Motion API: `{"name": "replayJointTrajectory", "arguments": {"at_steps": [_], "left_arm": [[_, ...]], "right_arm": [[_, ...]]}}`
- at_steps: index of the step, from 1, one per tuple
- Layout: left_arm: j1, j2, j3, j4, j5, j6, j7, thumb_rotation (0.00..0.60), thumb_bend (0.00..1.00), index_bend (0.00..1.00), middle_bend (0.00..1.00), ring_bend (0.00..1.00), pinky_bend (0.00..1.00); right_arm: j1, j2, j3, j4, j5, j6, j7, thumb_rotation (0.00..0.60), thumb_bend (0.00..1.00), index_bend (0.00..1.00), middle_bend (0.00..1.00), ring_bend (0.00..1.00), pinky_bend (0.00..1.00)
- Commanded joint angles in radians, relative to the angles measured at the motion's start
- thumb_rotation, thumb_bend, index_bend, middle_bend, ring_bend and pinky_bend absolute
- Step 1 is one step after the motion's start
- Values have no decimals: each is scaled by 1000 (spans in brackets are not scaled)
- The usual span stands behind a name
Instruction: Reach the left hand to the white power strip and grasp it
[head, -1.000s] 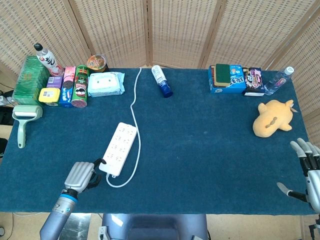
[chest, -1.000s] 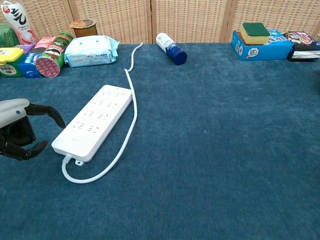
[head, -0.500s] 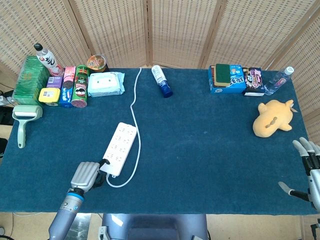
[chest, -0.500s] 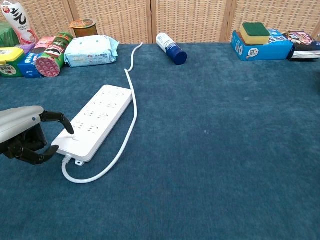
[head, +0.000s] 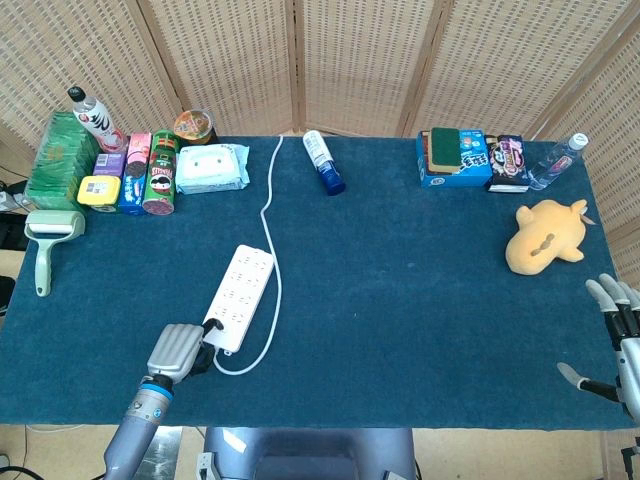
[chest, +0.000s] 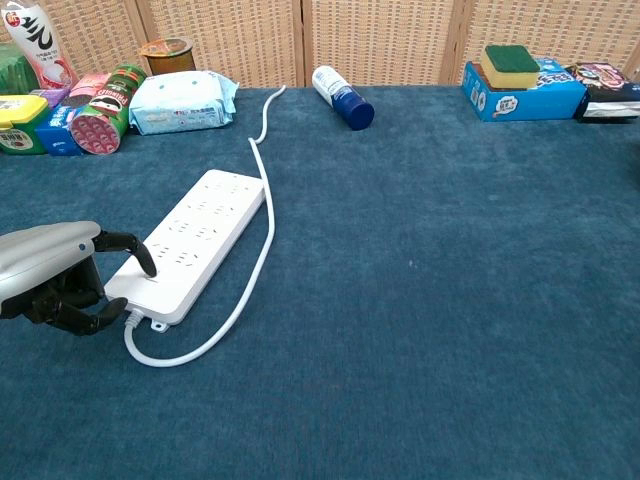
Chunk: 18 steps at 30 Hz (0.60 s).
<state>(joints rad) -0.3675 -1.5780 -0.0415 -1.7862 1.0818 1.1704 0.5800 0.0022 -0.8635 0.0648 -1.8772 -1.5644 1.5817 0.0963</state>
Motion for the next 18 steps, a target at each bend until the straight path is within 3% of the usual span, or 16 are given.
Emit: {"name": "replayJointTrajectory", "arguments": {"at_steps": [1, 10, 18], "left_arm": [[-4, 0, 4, 1, -8, -2, 4, 600, 524, 305, 1000, 1000, 1000], [-11, -3, 11, 7, -23, 2, -1, 600, 524, 306, 1000, 1000, 1000], [12, 44, 7, -45, 76, 63, -98, 600, 517, 306, 1000, 1000, 1000]], "right_arm": [[0, 0, 1, 0, 0, 1, 0, 600, 0, 0, 10, 0, 0], [-1, 1, 2, 0, 2, 4, 1, 600, 0, 0, 10, 0, 0], [1, -1, 2, -1, 2, -1, -6, 600, 0, 0, 10, 0, 0]]}}
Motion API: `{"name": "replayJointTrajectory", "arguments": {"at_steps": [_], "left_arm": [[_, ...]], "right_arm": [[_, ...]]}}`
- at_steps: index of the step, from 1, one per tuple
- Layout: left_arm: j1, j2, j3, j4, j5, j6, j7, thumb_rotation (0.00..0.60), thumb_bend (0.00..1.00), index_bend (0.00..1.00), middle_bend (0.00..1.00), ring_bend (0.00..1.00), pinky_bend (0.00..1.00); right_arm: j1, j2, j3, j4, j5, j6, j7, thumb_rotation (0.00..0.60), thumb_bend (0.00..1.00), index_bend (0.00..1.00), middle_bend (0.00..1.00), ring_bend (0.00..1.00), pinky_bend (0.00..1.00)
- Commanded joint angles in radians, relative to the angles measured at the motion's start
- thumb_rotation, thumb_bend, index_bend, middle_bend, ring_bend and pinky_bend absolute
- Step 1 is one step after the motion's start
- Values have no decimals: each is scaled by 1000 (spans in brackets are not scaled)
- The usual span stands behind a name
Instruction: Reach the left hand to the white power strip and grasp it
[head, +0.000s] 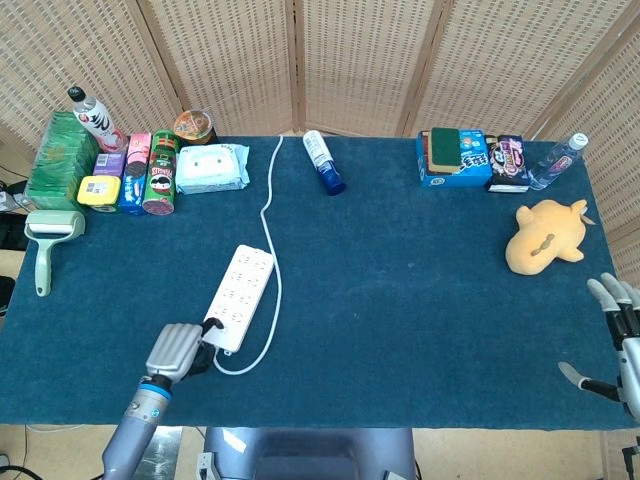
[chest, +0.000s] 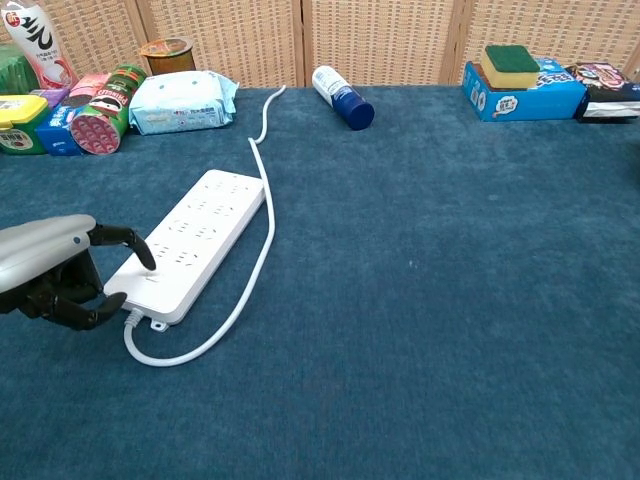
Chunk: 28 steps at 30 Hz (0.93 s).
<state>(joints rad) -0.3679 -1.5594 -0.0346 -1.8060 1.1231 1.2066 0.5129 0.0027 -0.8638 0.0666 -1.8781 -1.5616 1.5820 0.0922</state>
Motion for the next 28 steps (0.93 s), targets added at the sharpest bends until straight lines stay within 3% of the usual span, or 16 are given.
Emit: {"name": "replayJointTrajectory", "arguments": {"at_steps": [1, 5, 7, 9, 11, 12, 14, 15, 16, 19, 28], "left_arm": [[16, 36, 0, -35, 44, 36, -36, 600, 515, 306, 1000, 1000, 1000], [33, 82, 5, -75, 85, 72, -58, 600, 495, 306, 1000, 1000, 1000], [43, 106, 10, -88, 115, 93, -72, 600, 436, 305, 1000, 1000, 987], [58, 139, 20, -96, 164, 123, -101, 600, 358, 246, 962, 937, 879], [72, 173, 33, -95, 208, 145, -125, 600, 295, 104, 754, 701, 684], [80, 196, 41, -95, 229, 158, -135, 600, 270, 36, 533, 493, 566], [95, 243, 55, -95, 250, 175, -144, 600, 236, 0, 178, 193, 388], [103, 271, 61, -99, 255, 183, -152, 600, 217, 0, 56, 83, 294], [114, 299, 63, -100, 262, 198, -164, 600, 200, 0, 8, 27, 217], [141, 364, 73, -94, 278, 226, -221, 600, 169, 0, 0, 0, 107], [206, 444, 78, -31, 271, 266, -375, 600, 148, 0, 0, 0, 54]], "right_arm": [[1, -1, 0, -1, -1, -1, -2, 600, 0, 0, 10, 0, 0], [1, -1, -1, -2, -2, -1, -5, 600, 0, 0, 10, 0, 0], [0, -1, 0, -4, -3, 0, -7, 600, 0, 0, 10, 0, 0], [1, -2, 0, -6, -3, 1, -10, 600, 0, 0, 10, 0, 0], [2, -2, 1, -8, -2, -1, -13, 600, 0, 0, 10, 0, 0], [3, -3, 1, -9, 0, -2, -16, 600, 0, 0, 10, 0, 0], [4, -5, 1, -12, 1, -5, -22, 600, 0, 0, 10, 0, 0], [5, -6, 1, -14, 3, -7, -26, 600, 0, 0, 10, 0, 0], [6, -7, 2, -15, 4, -9, -31, 600, 0, 0, 10, 0, 0], [7, -10, 1, -21, 5, -11, -45, 600, 0, 0, 10, 0, 0], [4, -20, -7, -29, -7, -10, -86, 600, 0, 0, 10, 0, 0]]}}
